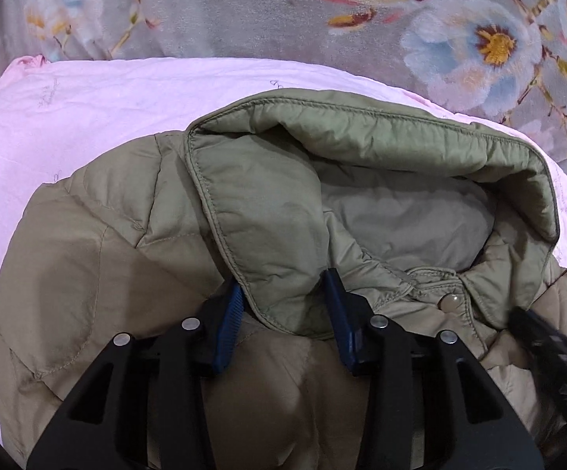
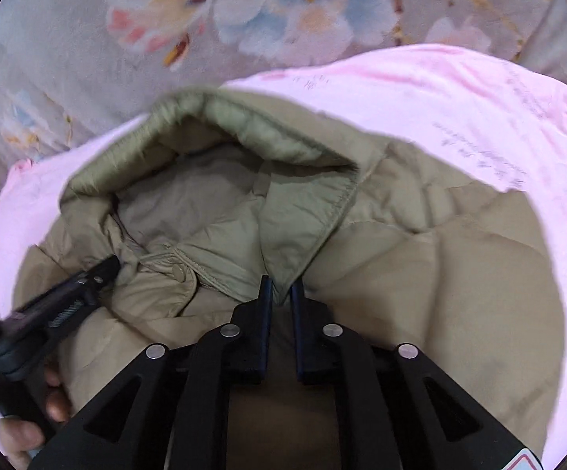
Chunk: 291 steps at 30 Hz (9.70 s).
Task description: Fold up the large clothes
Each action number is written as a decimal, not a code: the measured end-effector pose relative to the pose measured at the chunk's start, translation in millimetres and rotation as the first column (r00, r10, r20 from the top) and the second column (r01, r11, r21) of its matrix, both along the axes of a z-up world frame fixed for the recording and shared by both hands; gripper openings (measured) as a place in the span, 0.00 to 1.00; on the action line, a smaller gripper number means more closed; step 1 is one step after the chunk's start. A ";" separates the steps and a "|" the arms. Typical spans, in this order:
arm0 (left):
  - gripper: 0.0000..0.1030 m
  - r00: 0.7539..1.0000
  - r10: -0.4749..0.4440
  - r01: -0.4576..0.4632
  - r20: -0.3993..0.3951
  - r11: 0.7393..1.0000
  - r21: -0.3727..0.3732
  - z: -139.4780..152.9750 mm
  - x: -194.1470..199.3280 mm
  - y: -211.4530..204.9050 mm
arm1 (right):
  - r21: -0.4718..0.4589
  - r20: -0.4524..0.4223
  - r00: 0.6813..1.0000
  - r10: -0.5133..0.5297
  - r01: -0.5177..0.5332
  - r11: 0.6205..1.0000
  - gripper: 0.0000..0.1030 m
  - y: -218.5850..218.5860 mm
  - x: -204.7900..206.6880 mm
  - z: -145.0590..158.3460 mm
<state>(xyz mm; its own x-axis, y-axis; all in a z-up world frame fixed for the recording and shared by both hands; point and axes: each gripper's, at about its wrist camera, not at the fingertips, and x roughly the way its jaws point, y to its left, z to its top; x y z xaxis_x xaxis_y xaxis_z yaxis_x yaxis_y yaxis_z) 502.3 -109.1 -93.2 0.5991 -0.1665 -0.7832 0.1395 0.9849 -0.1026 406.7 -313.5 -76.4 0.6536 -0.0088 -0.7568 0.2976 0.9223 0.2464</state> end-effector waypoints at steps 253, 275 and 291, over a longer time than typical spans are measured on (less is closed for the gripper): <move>0.87 0.994 -0.004 -0.022 0.113 0.973 0.228 -0.1 -269.5 53.3 | -0.108 0.068 0.996 0.055 -0.047 0.993 0.10 89.7 -236.3 -12.8; 0.88 0.995 0.041 -0.055 0.089 0.985 0.166 16.1 -289.6 65.2 | -0.086 0.170 0.985 0.021 -0.007 0.996 0.17 93.0 -284.9 11.8; 0.92 0.981 0.076 -0.110 0.178 0.976 0.189 4.3 -364.3 75.1 | -0.132 0.157 0.983 0.095 -0.074 0.988 0.18 125.1 -327.6 -21.4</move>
<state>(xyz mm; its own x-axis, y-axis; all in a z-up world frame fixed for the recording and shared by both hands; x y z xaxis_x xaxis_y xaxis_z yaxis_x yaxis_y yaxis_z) 138.1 -34.0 -88.9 0.7309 0.0432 -0.6811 0.0452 0.9927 0.1115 79.1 -188.4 -97.8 0.7703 -0.0366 -0.6366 0.1830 0.9690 0.1658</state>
